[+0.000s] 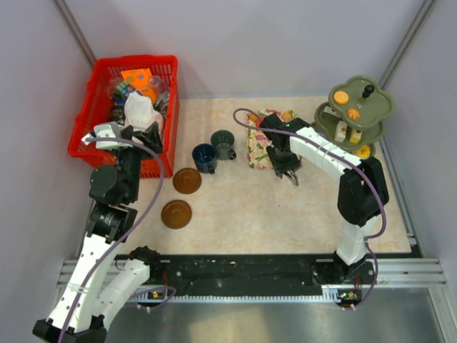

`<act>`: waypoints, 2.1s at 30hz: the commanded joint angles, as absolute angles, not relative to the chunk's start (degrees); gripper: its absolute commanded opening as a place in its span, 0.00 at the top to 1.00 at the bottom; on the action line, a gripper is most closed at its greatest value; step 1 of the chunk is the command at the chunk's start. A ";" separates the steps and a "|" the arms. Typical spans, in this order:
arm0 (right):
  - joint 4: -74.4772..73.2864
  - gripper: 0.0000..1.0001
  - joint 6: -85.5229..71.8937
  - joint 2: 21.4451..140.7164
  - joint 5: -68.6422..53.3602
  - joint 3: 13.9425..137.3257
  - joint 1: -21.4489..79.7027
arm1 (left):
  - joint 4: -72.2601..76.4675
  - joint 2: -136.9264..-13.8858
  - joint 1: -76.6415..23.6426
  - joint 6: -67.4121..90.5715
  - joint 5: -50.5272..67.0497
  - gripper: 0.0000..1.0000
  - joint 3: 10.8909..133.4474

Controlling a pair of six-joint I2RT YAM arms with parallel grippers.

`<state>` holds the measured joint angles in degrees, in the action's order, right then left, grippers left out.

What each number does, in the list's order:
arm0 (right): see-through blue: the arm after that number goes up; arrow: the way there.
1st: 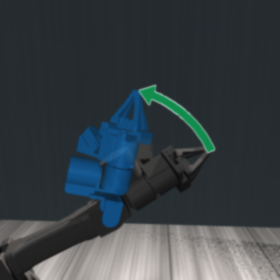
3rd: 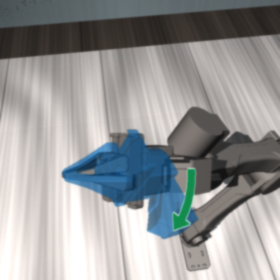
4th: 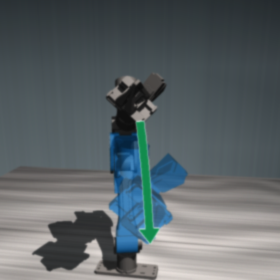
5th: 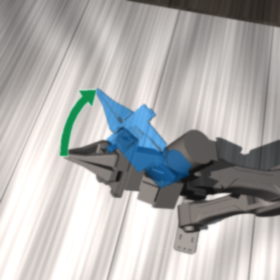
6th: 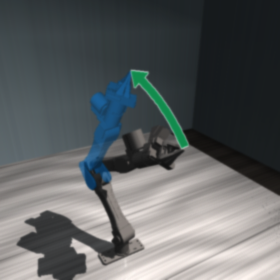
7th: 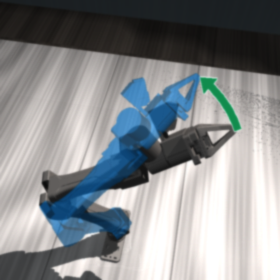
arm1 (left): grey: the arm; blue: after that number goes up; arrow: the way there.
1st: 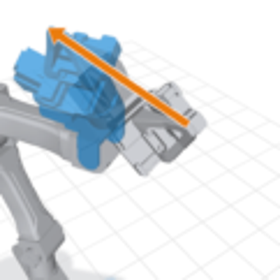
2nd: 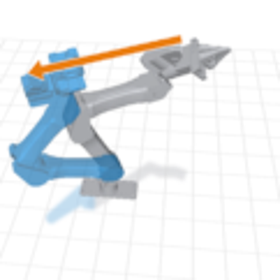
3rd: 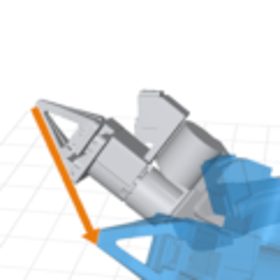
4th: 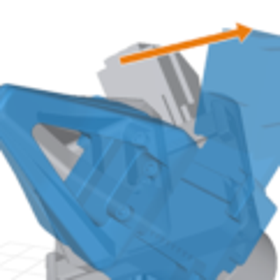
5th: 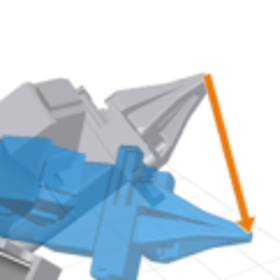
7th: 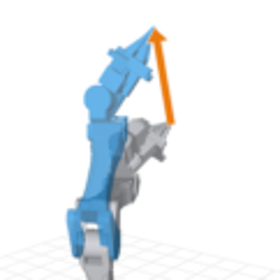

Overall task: Serve the afternoon tea
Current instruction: Pick up the desert from the tray, then place the desert on the desert table.

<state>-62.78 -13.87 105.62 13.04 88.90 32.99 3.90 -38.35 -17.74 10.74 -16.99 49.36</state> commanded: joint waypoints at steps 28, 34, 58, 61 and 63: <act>-74.97 0.62 -14.68 88.77 24.17 121.73 17.50 | 7.03 -37.35 -17.84 10.55 -16.43 0.23 49.04; -73.92 0.61 -14.94 84.73 25.13 121.03 13.45 | 7.12 -37.70 -17.84 10.55 -16.70 0.23 48.96; -72.51 0.61 -18.19 81.30 7.12 110.93 -6.59 | 7.47 -37.09 -18.90 9.58 -17.58 0.23 48.69; -72.07 0.60 -18.02 81.47 6.50 109.08 -6.68 | 7.47 -37.09 -18.98 9.58 -17.58 0.23 48.60; -71.90 0.60 -18.11 81.56 6.50 107.94 -6.77 | 7.47 -37.00 -18.98 9.49 -17.49 0.23 48.78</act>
<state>-74.56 -17.63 81.71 8.32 108.99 -6.07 4.36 -37.71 -18.63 10.44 -17.43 49.01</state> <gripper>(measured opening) 0.401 0.771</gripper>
